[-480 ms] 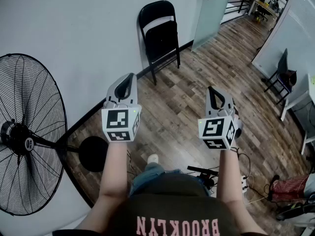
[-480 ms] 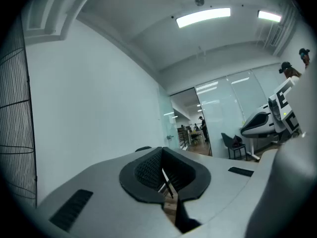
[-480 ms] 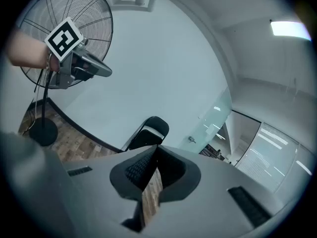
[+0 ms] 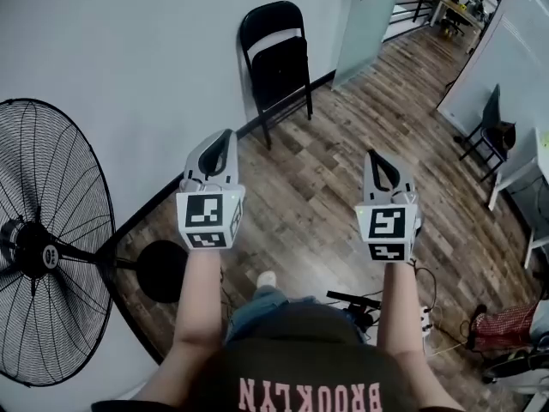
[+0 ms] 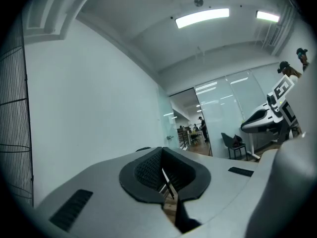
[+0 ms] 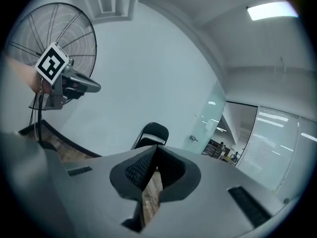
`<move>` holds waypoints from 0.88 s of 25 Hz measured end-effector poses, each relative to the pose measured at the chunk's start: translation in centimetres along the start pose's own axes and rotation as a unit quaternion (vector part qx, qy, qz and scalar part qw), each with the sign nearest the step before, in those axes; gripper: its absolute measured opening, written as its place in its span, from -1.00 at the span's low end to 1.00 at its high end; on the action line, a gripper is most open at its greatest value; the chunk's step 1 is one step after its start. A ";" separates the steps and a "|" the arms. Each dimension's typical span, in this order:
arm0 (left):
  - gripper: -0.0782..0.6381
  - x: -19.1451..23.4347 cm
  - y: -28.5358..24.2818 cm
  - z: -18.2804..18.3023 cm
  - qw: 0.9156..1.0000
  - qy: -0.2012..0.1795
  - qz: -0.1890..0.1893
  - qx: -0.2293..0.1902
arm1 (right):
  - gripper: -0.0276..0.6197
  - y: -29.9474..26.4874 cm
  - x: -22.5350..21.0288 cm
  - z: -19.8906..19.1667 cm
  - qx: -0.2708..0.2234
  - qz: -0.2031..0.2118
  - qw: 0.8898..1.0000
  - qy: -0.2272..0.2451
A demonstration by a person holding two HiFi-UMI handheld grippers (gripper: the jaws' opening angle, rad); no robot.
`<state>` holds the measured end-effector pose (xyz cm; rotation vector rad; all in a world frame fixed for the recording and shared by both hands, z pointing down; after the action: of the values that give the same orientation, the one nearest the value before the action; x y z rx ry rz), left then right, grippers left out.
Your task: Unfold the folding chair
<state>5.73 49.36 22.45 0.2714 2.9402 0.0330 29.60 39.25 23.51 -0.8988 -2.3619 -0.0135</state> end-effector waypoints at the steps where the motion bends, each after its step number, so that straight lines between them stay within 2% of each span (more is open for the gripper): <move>1: -0.79 0.1 0.0 -0.2 1.000 -0.002 0.000 0.002 | -0.91 -0.1 0.1 0.1 -0.009 0.001 1.000 -0.011; 3: -0.72 -0.1 -0.3 -0.6 1.000 -0.008 -0.009 0.011 | -0.85 -0.5 0.4 0.1 -0.017 0.017 0.999 -0.036; 4: -0.41 -0.3 -0.6 -0.9 1.000 -0.008 -0.020 0.017 | -0.36 -0.8 0.7 0.1 -0.022 0.031 0.998 -0.051; 5: 0.02 -0.4 -0.9 -1.1 0.999 -0.004 -0.028 0.021 | 0.14 -1.1 0.9 0.2 -0.031 0.043 0.996 -0.069; 7: 0.52 -0.1 -1.5 -1.4 0.999 0.016 -0.028 0.015 | 0.57 -1.6 0.8 0.5 -0.053 0.041 0.993 -0.097; 8: 0.66 0.3 -1.8 -1.5 0.999 0.029 -0.023 0.008 | 0.71 -1.9 0.6 0.6 -0.059 0.032 0.992 -0.103; 10: 0.81 1.0 -2.3 -2.0 0.998 0.055 -0.019 0.005 | 0.81 -2.6 0.4 0.5 -0.059 0.019 0.992 -0.109; 11: 0.82 1.4 -2.7 -2.4 0.998 0.063 -0.020 0.008 | 0.81 -3.2 0.4 0.5 -0.055 0.018 0.992 -0.113; 22: 0.82 8.3 -7.7 -4.6 0.998 0.047 -0.040 0.023 | 0.81 -10.7 2.9 2.9 -0.028 -0.003 0.991 -0.129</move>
<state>-4.53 43.25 25.12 0.1621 3.0447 -0.0352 19.85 33.41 24.77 -0.9695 -2.6144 0.0357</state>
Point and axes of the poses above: the fingertips, and each gripper's own axes: y backward along the fingers, x to its left, z out of its top, the point moved 2 cm from there along y, backward along the fingers, and after that the axes turned 2 degrees about x, right-handed, at the moved point
